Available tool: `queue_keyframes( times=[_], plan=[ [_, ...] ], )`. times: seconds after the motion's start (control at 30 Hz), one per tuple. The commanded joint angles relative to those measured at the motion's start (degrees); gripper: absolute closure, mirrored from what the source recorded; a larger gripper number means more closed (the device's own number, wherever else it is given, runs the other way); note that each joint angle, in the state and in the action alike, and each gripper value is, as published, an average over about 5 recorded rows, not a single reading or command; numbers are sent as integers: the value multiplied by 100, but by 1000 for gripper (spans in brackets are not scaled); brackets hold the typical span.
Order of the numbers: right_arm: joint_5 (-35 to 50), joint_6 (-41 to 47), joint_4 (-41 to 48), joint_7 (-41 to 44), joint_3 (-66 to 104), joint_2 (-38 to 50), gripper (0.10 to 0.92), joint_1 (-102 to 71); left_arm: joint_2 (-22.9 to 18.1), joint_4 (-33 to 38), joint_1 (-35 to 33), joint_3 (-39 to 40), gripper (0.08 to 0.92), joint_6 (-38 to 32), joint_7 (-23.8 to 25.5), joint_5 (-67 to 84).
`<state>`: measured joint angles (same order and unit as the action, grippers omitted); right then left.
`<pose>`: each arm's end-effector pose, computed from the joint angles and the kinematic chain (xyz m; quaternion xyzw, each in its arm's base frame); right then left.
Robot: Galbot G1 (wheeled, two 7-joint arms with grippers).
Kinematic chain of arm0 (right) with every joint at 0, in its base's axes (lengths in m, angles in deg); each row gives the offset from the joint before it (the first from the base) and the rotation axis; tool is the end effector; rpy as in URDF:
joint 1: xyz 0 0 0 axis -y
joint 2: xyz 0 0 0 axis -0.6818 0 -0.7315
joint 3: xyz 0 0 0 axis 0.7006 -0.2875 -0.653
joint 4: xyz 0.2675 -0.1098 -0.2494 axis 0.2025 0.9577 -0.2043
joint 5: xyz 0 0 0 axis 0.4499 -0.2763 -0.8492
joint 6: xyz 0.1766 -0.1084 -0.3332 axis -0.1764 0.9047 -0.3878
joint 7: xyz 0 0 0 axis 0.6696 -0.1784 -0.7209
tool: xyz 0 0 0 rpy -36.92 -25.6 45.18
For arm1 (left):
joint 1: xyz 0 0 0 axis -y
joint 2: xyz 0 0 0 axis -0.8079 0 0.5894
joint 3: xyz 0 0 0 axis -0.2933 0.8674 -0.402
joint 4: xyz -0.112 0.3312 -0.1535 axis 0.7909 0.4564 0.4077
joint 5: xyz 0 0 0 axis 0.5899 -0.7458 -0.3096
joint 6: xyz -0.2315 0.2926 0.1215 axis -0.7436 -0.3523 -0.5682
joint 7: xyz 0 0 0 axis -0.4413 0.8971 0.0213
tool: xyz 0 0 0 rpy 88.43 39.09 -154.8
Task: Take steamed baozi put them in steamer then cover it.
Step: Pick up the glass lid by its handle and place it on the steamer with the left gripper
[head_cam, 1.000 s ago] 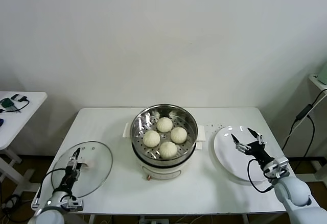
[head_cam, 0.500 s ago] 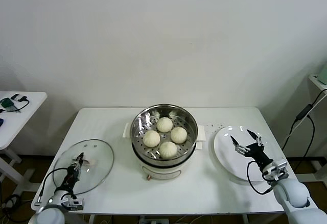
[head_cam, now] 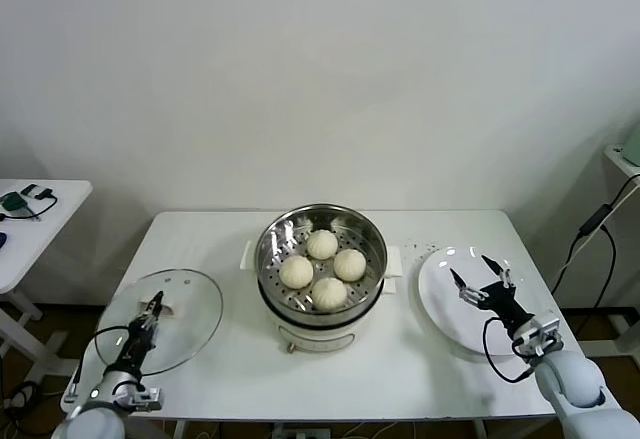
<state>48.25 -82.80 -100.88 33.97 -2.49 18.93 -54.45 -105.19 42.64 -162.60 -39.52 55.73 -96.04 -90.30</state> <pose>0.3381 -0.2348 -0.4112 0.1492 -0.9813 0.0954 0.0756 0.2444 0.2038 -0.4538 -0.0318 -0.6802 -0.7308 0.0478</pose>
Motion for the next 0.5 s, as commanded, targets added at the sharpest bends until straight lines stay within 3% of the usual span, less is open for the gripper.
queue_keyframes(
  times=[0.03,0.3,0.5],
  plan=[
    [-57,-26,35,35,-7,6,203,12,97,1476,-804,-11,860,487,-44,695],
    [-163,-31,122,43,-53,39,203,85,395,3037,-1622,124,860,1744,-38,939],
    [-242,-28,215,19,-164,50,203,220,953,3755,-1810,705,860,2872,-3,964]
  ],
)
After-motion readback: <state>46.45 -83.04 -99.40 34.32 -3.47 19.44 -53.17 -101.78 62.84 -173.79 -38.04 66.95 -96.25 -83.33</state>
